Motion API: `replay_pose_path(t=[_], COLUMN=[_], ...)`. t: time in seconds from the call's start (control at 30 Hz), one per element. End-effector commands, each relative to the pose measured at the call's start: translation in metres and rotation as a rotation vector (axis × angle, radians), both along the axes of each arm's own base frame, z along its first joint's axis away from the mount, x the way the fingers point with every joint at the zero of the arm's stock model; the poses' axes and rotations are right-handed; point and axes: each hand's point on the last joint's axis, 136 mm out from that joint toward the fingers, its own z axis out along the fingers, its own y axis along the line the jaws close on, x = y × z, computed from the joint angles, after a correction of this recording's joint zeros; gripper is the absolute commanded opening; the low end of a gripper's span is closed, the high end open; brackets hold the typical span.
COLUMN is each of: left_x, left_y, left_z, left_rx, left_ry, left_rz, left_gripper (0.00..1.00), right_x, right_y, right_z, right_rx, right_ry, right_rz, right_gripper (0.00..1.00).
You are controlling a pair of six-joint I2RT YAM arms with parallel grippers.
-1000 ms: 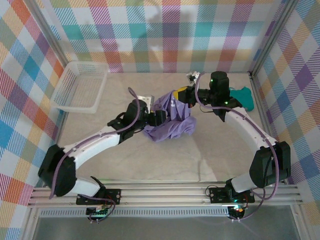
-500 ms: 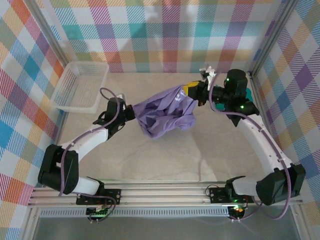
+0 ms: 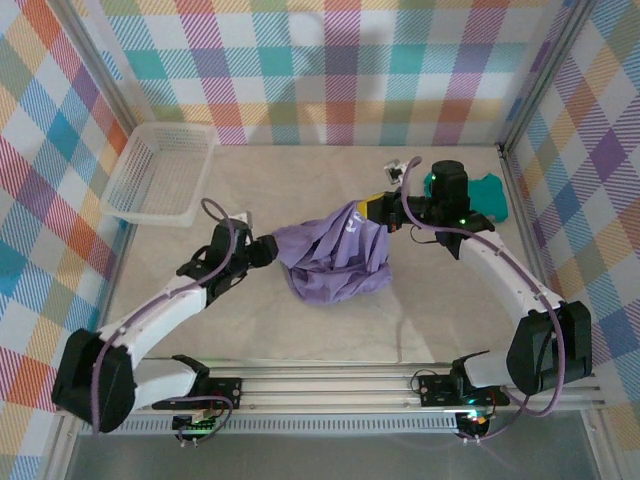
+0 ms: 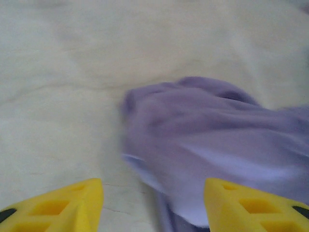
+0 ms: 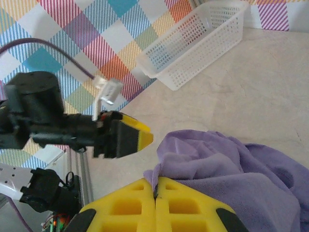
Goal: Fold the inside-out t-shirt
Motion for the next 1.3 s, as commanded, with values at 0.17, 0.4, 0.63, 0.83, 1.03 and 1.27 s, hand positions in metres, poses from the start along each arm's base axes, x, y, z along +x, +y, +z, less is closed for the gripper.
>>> replay_pose_path(t=[0.17, 0.4, 0.63, 0.83, 1.03, 1.27], left_x=[-0.050, -0.030, -0.003, 0.011, 0.020, 0.024], left_y=[-0.115, -0.126, -0.117, -0.113, -0.111, -0.135], left_z=[0.035, 0.010, -0.010, -0.015, -0.013, -0.019], left_rx=[-0.080, 0.012, 0.141, 0.192, 0.220, 0.144], left_ry=[-0.105, -0.065, -0.049, -0.052, -0.072, -0.045], left_rz=[-0.526, -0.537, -0.469, -0.449, -0.440, -0.527], left_gripper=[0.50, 0.53, 0.54, 0.54, 0.55, 0.22], right_x=[0.003, 0.005, 0.005, 0.005, 0.005, 0.019], right_y=[0.003, 0.004, 0.004, 0.004, 0.004, 0.008], right_z=[0.021, 0.027, 0.026, 0.025, 0.022, 0.030], right_rx=[0.036, 0.036, 0.027, 0.022, 0.014, 0.043], right_ry=[-0.023, -0.035, -0.039, -0.039, -0.033, -0.025], right_rz=[0.015, 0.016, 0.019, 0.021, 0.022, 0.006], right_gripper=[0.00, 0.00, 0.00, 0.00, 0.00, 0.00])
